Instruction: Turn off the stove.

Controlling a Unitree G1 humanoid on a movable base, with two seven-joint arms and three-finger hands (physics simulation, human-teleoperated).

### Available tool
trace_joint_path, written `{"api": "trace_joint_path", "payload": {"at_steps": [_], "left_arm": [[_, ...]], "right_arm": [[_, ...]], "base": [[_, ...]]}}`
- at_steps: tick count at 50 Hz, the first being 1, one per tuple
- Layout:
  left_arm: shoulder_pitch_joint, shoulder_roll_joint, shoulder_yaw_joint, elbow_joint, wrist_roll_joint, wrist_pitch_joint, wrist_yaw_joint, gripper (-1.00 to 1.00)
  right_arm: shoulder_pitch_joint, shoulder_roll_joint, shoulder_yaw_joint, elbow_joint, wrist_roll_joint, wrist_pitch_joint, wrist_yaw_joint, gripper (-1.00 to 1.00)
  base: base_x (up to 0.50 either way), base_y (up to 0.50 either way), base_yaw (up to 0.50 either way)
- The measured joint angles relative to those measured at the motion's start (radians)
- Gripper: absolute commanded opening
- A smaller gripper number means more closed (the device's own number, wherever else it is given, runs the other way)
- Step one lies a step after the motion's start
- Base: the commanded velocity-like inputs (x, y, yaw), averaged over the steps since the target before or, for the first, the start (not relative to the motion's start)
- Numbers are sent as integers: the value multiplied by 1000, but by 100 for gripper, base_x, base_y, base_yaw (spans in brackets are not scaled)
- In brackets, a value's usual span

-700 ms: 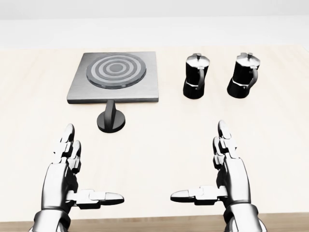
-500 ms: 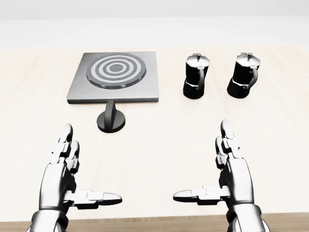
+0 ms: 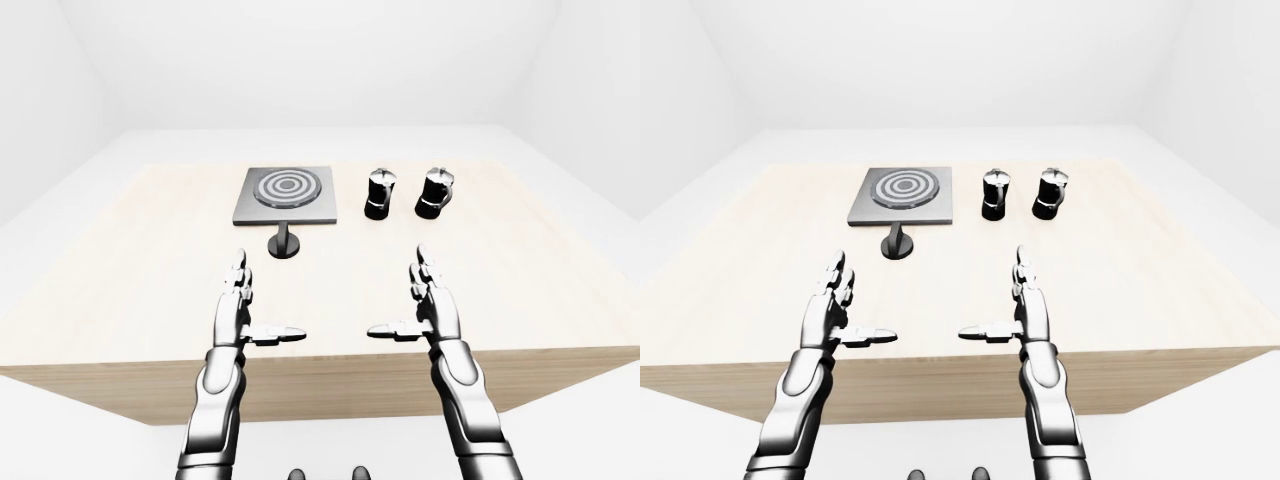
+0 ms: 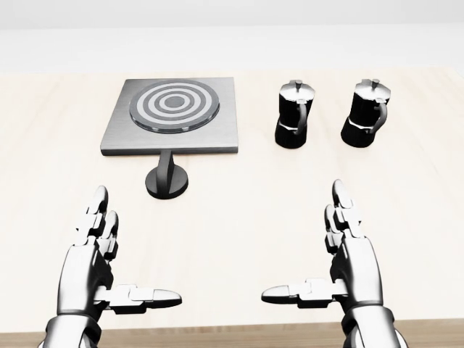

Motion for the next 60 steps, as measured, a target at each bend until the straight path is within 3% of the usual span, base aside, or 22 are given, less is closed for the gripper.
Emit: {"api": "trace_joint_path", "payload": {"at_steps": [31, 60], "left_arm": [[-4, 1, 1, 6, -1, -3, -2, 100], [0, 0, -1, -4, 0, 5, -3, 100]], "right_arm": [[-3, 0, 2, 2, -5, 0, 8, 100], [-10, -2, 5, 13, -14, 3, 16, 100]], "base": [[0, 0, 0], [0, 30, 0]]}}
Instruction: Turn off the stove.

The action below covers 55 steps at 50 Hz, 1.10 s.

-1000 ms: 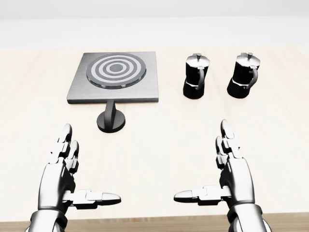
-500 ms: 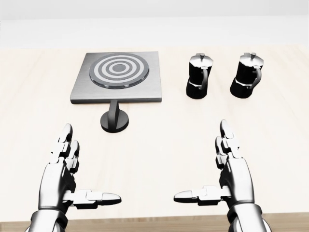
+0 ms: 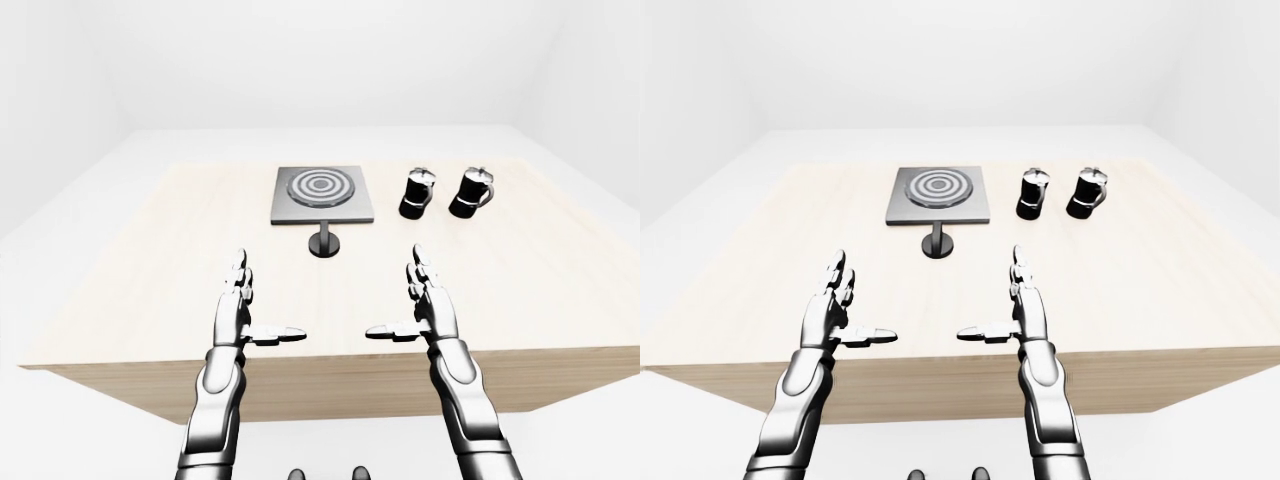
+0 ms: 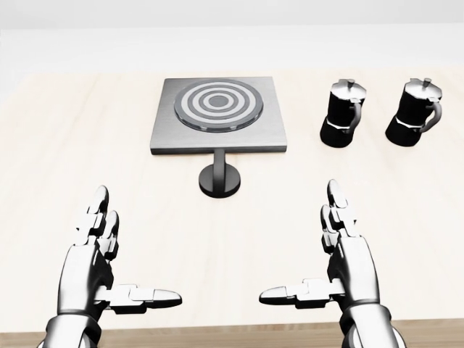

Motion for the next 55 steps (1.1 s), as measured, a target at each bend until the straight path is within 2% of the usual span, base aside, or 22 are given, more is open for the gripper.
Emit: {"api": "trace_joint_path", "payload": {"at_steps": [15, 55], "left_arm": [[-5, 1, 2, 13, 0, -7, 0, 100], [-8, 0, 0, 20, 7, -8, 7, 100]], "right_arm": [[-4, 1, -1, 11, 1, -7, 1, 100], [-11, -3, -4, 27, 6, -13, 5, 100]], "base": [[0, 24, 0], [2, 0, 0]]}}
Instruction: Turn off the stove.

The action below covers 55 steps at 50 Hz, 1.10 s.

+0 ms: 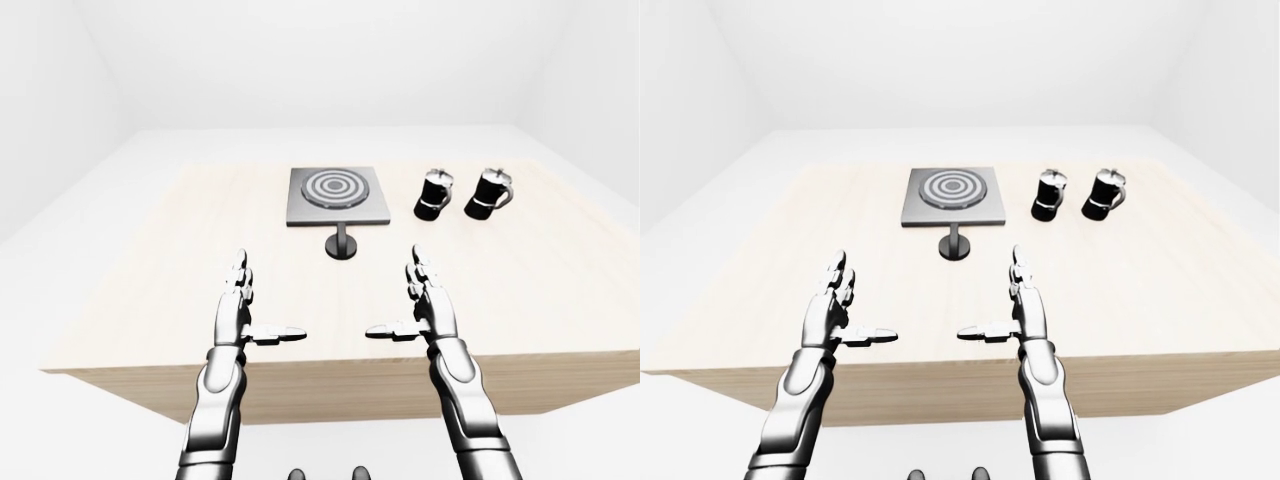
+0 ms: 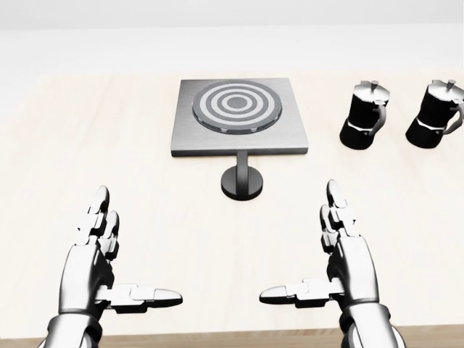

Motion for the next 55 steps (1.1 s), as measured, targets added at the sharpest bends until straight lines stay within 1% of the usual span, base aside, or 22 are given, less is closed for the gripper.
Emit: {"api": "trace_joint_path", "payload": {"at_steps": [7, 16, 24, 33, 55], "left_arm": [[4, 0, 0, -9, -1, 4, 0, 100], [2, 0, 0, -6, -3, -2, -1, 100], [4, 0, 1, -11, -5, 0, -2, 100], [2, 0, 1, -6, -5, -5, -2, 100], [5, -1, 0, -12, -4, -3, -1, 100]], "right_arm": [[0, 0, 1, -2, -2, 1, 3, 100], [-1, 0, 2, -1, -4, 1, 4, 100], [-1, 1, 3, -4, -6, 3, 2, 100], [-4, 0, 2, 3, -7, -3, 1, 100], [-9, 0, 3, 12, -11, -3, 2, 100]], "base": [[27, 0, 0], [30, 0, 0], [30, 0, 0], [27, 0, 0], [26, 0, 0]]}}
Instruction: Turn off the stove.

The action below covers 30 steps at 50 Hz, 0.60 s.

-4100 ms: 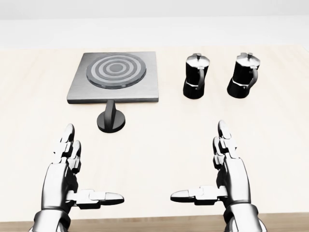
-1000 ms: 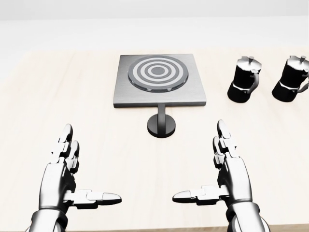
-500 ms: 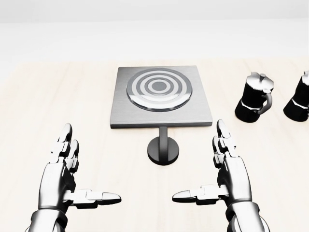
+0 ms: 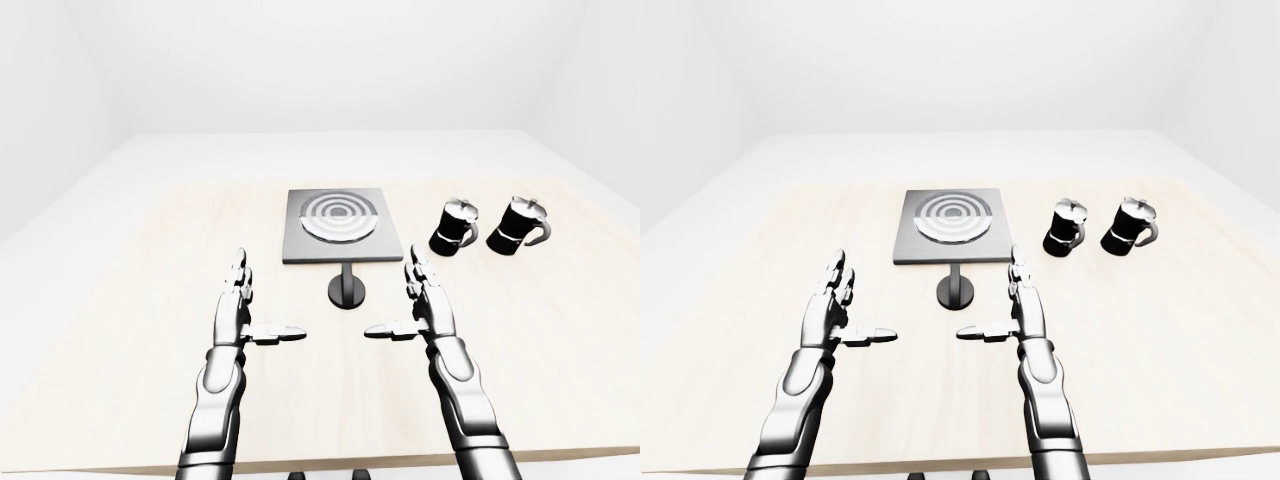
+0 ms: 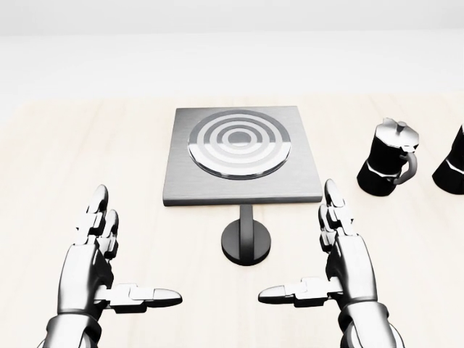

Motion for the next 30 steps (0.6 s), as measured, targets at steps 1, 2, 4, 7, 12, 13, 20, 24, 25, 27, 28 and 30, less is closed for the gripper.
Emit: {"api": "trace_joint_path", "payload": {"at_steps": [1, 2, 4, 7, 12, 13, 20, 24, 25, 27, 28, 30], "left_arm": [[0, 0, 0, 1, 0, -1, 0, 100], [-1, 0, 0, 3, 0, -2, 0, 100], [-2, 0, 0, 6, 1, -3, 1, 100], [-4, 0, 0, 11, 2, -6, 2, 100], [-4, 0, 1, 12, 2, -7, 4, 100], [-4, 0, 1, 10, 2, -6, 4, 100], [0, -1, 4, 0, -1, -11, 12, 100], [4, -1, 10, -11, -8, -18, 20, 100], [5, -2, 12, -14, -10, -23, 23, 100], [12, -2, 15, -24, -14, -35, 27, 100], [17, -2, 17, -31, -14, -41, 29, 100], [27, -3, 19, -47, -17, -53, 34, 100]], "right_arm": [[0, 0, 0, 1, 0, 0, 0, 100], [0, 0, 0, 2, 0, -1, 0, 100], [-1, 0, -1, 4, 0, -2, 0, 100], [-2, 0, -1, 6, 0, -2, 0, 100], [-3, 0, 0, 6, 0, 0, 0, 100], [-3, 0, 0, 6, 0, 0, 0, 100], [-4, 0, -1, 8, 2, -1, 0, 100], [-4, 0, -1, 7, 3, -1, 0, 100], [-4, 0, -1, 7, 3, 0, 0, 100], [-4, 0, -1, 6, 2, 1, 0, 100], [-4, 0, -1, 7, 2, 1, 0, 100], [-5, -1, 0, 8, 1, 1, 0, 100]], "base": [[25, 0, 0], [26, 0, 0], [26, 0, 0], [26, 0, 0], [21, 0, 0], [11, 0, 0], [2, 0, 0], [0, 0, 0], [0, 0, 0], [0, 0, 0], [0, 0, 0], [0, 0, 0]]}}
